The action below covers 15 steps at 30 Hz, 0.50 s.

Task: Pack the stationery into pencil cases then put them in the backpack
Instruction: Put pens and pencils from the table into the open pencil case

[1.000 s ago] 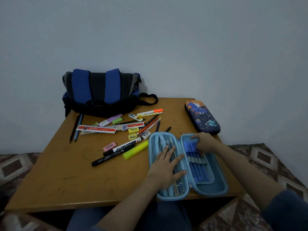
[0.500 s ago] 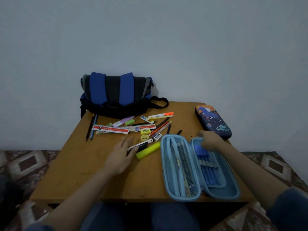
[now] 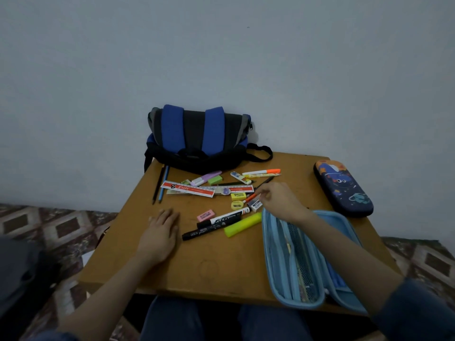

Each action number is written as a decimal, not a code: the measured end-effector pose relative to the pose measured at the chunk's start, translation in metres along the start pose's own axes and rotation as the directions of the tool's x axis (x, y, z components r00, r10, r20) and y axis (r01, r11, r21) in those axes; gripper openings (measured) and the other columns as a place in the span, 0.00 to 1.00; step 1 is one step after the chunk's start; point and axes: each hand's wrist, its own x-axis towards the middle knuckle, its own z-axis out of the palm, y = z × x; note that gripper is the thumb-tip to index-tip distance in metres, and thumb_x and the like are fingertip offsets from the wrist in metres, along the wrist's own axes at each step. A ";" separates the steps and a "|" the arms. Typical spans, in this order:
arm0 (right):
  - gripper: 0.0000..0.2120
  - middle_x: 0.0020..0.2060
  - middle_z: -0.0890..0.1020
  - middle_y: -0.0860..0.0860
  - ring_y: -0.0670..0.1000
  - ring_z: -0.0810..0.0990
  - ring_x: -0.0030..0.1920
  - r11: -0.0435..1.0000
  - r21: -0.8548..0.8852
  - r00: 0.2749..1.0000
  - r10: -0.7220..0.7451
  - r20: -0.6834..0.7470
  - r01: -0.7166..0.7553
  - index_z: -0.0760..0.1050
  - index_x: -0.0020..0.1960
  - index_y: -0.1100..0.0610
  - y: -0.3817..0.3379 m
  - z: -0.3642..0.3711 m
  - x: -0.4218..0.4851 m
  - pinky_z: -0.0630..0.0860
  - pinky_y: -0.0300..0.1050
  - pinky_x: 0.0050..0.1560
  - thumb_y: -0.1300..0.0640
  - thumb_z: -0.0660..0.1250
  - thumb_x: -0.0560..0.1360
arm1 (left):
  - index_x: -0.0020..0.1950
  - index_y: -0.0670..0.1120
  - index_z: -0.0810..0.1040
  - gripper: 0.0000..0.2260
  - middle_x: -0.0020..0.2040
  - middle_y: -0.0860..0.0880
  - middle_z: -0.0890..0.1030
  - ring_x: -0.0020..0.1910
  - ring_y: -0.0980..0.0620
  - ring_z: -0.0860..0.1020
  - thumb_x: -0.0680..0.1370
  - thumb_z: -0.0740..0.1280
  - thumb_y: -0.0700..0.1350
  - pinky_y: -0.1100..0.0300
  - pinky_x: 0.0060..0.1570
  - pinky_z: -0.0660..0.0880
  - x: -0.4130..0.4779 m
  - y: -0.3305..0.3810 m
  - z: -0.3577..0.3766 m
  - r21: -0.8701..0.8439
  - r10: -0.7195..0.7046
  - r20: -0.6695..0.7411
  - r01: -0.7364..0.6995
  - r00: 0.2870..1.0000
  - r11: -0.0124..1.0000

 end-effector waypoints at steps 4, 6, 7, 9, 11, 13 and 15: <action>0.14 0.43 0.82 0.52 0.47 0.74 0.30 1.000 -0.010 0.999 0.011 -0.044 -0.012 0.78 0.57 0.59 0.000 -0.002 0.010 0.73 0.42 0.32 0.64 0.57 0.77 | 0.75 0.51 0.58 0.20 0.76 0.51 0.57 0.76 0.53 0.51 0.82 0.51 0.50 0.56 0.74 0.46 0.000 -0.004 0.004 0.001 0.013 -0.073 -0.013 0.997 1.000; 0.15 0.34 0.78 0.48 0.45 0.70 0.26 0.999 -0.025 0.998 0.038 -0.050 -0.040 0.79 0.56 0.59 0.005 -0.006 0.013 0.67 0.38 0.27 0.65 0.56 0.77 | 0.75 0.51 0.59 0.20 0.76 0.51 0.58 0.76 0.53 0.52 0.82 0.52 0.49 0.56 0.74 0.47 0.000 -0.004 0.005 -0.011 0.011 -0.091 -0.012 0.996 1.000; 0.14 0.33 0.78 0.49 0.46 0.70 0.26 0.998 -0.036 0.997 0.054 -0.053 -0.056 0.79 0.55 0.59 0.007 -0.007 0.013 0.66 0.38 0.27 0.65 0.57 0.77 | 0.75 0.51 0.59 0.20 0.76 0.52 0.58 0.76 0.53 0.52 0.82 0.52 0.49 0.56 0.74 0.47 0.000 -0.004 0.005 -0.015 0.009 -0.092 -0.011 0.996 1.000; 0.12 0.38 0.81 0.55 0.49 0.75 0.32 0.995 -0.051 0.995 0.082 -0.056 -0.085 0.79 0.53 0.60 0.011 -0.009 0.014 0.72 0.41 0.32 0.65 0.58 0.76 | 0.75 0.52 0.59 0.20 0.76 0.52 0.58 0.76 0.53 0.52 0.82 0.52 0.49 0.56 0.74 0.47 0.000 -0.004 0.006 -0.018 0.008 -0.096 -0.010 0.995 1.000; 0.11 0.42 0.82 0.56 0.54 0.79 0.40 0.992 -0.063 0.993 0.103 -0.050 -0.106 0.80 0.48 0.61 0.013 -0.007 0.013 0.77 0.47 0.40 0.65 0.59 0.75 | 0.75 0.52 0.59 0.20 0.76 0.52 0.58 0.75 0.53 0.53 0.82 0.52 0.49 0.56 0.73 0.48 0.000 -0.003 0.006 -0.026 0.002 -0.104 -0.005 0.995 1.000; 0.10 0.39 0.80 0.54 0.55 0.80 0.43 0.989 -0.079 0.992 0.119 -0.042 -0.122 0.79 0.44 0.60 0.013 -0.003 0.009 0.78 0.49 0.42 0.67 0.59 0.74 | 0.75 0.52 0.59 0.20 0.76 0.52 0.58 0.75 0.53 0.53 0.82 0.52 0.49 0.56 0.73 0.48 -0.001 -0.003 0.006 -0.032 -0.004 -0.109 0.000 0.994 0.999; 0.09 0.38 0.78 0.53 0.55 0.80 0.43 0.987 -0.085 0.990 0.134 -0.033 -0.136 0.77 0.42 0.60 0.014 0.002 0.007 0.77 0.49 0.42 0.67 0.59 0.74 | 0.75 0.52 0.60 0.20 0.76 0.52 0.58 0.75 0.53 0.53 0.82 0.52 0.49 0.57 0.73 0.47 -0.002 -0.003 0.006 -0.033 -0.001 -0.112 -0.003 0.994 0.999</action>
